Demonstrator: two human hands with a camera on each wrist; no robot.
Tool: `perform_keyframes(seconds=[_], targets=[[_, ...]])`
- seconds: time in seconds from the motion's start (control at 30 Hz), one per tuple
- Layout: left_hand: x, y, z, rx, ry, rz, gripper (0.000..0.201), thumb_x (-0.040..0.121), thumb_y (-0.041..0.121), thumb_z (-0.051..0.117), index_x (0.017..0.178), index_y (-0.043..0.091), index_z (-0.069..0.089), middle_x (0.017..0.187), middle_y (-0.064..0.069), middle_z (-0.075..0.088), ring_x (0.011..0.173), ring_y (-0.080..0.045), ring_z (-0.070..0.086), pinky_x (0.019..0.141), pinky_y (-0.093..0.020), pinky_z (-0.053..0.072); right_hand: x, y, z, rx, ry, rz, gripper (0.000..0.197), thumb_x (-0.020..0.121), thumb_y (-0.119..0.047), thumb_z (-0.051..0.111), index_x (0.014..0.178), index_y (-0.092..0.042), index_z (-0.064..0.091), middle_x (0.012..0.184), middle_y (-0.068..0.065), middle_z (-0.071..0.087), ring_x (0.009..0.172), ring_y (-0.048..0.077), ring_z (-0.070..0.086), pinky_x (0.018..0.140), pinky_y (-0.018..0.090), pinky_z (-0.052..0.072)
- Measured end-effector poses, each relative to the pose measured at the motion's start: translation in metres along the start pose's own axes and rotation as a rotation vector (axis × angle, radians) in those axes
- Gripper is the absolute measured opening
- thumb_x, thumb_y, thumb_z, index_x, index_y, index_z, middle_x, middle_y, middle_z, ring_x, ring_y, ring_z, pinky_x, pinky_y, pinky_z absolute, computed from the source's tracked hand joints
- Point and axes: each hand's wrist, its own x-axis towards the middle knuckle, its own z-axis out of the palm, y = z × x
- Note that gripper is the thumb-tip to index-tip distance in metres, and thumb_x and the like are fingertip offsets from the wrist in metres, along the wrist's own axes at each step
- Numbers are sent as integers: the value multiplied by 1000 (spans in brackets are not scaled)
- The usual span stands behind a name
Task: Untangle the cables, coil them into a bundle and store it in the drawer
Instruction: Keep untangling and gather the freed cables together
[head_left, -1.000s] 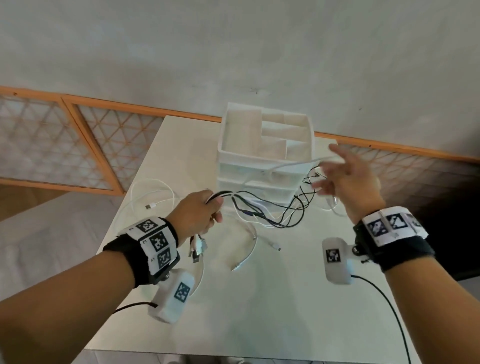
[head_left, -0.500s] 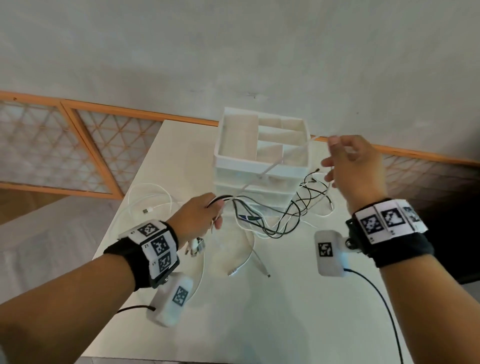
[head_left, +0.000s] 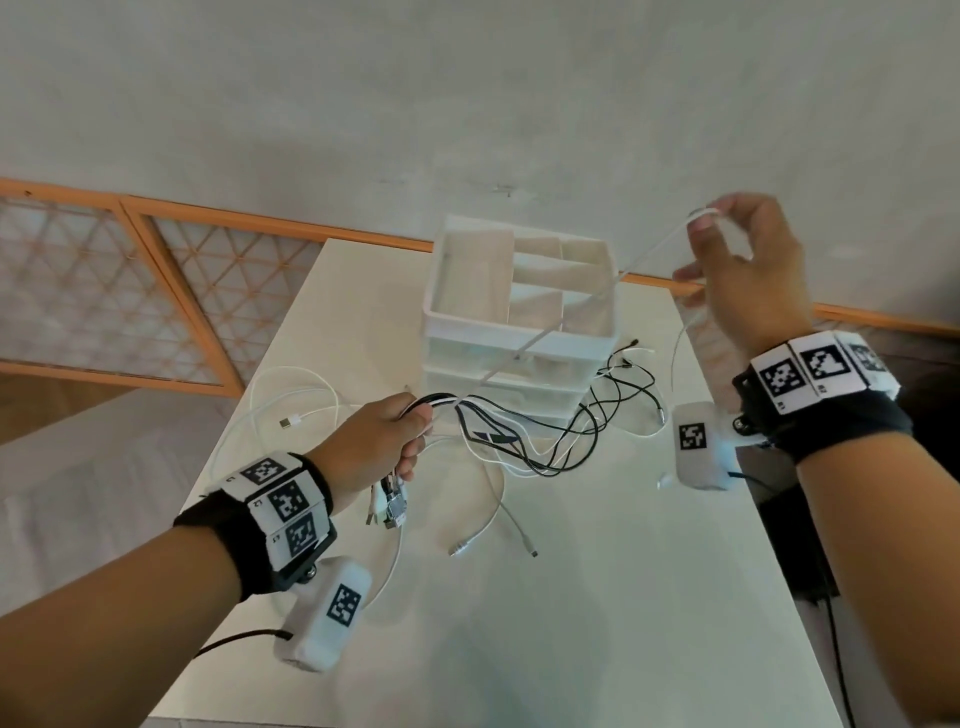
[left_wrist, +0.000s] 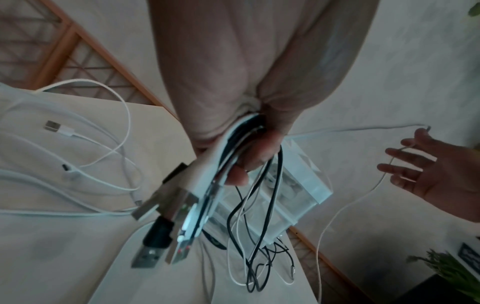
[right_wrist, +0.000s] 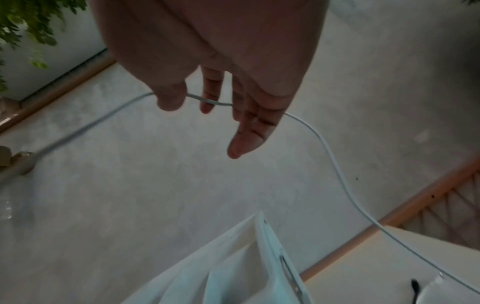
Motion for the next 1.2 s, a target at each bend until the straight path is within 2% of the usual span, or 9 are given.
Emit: perform_keyframes(seconds=[0.23,0.33,0.43,0.57,0.73,0.9,1.07,1.13,1.2], targets=[[1,12,6,-17,-13,35,29,104,23,44,82,7,53,52,4,40,45,-11,38,51,-23,42,-30,40,-2,129,-74,10,25,73,-35,66,94,-44,55,145,-25,47,79,25,66,63,31,51],[1,12,4,42,-13,51,27,103,18,46,81,5,55,57,-1,49,45,-15,43,50,-24,41,-61,92,9,-204,-349,240,43,78,-14,63,98,-52,57,142,-10,56,73,25,70,68,36,54],[1,12,4,123,-16,39,26,103,18,47,81,6,56,58,-1,54,44,-16,41,48,-27,35,-93,118,15,-553,-696,408,51,87,-8,55,127,-39,54,115,-1,68,76,20,68,73,33,57],[0,17,11,111,-49,4,24,103,18,47,86,4,57,58,0,53,43,-13,33,46,-26,29,-115,82,36,-307,-633,225,42,87,-15,68,123,-36,62,81,-6,69,58,3,57,67,21,46],[-4,24,21,142,-143,18,31,102,29,49,88,6,64,58,2,45,42,-10,32,45,-20,28,-141,15,79,-49,-702,16,49,83,-11,74,125,-31,59,75,-3,65,47,3,49,57,9,39],[-13,24,11,191,-117,72,43,101,38,48,90,3,70,57,5,43,42,-7,30,44,-17,27,-142,6,87,41,-741,17,73,78,-12,70,139,-41,44,65,-4,47,55,5,44,62,21,44],[-25,24,1,172,-146,128,41,101,33,50,74,15,73,53,9,42,46,-8,31,45,-17,27,-140,25,105,-381,-873,-94,20,82,-44,73,99,-38,65,77,-18,61,64,-1,52,75,32,54],[-30,22,-8,238,-181,137,40,101,35,50,78,13,74,56,6,41,48,-9,31,45,-17,28,-128,51,99,-620,-940,43,7,82,-44,68,81,-39,63,89,-15,63,85,12,64,87,38,55],[-32,16,-19,445,-234,151,42,101,37,48,66,26,69,56,10,42,51,-9,33,49,-19,30,-114,70,87,-722,-770,160,9,84,-37,65,78,-42,62,91,-7,68,95,26,67,90,39,54]])
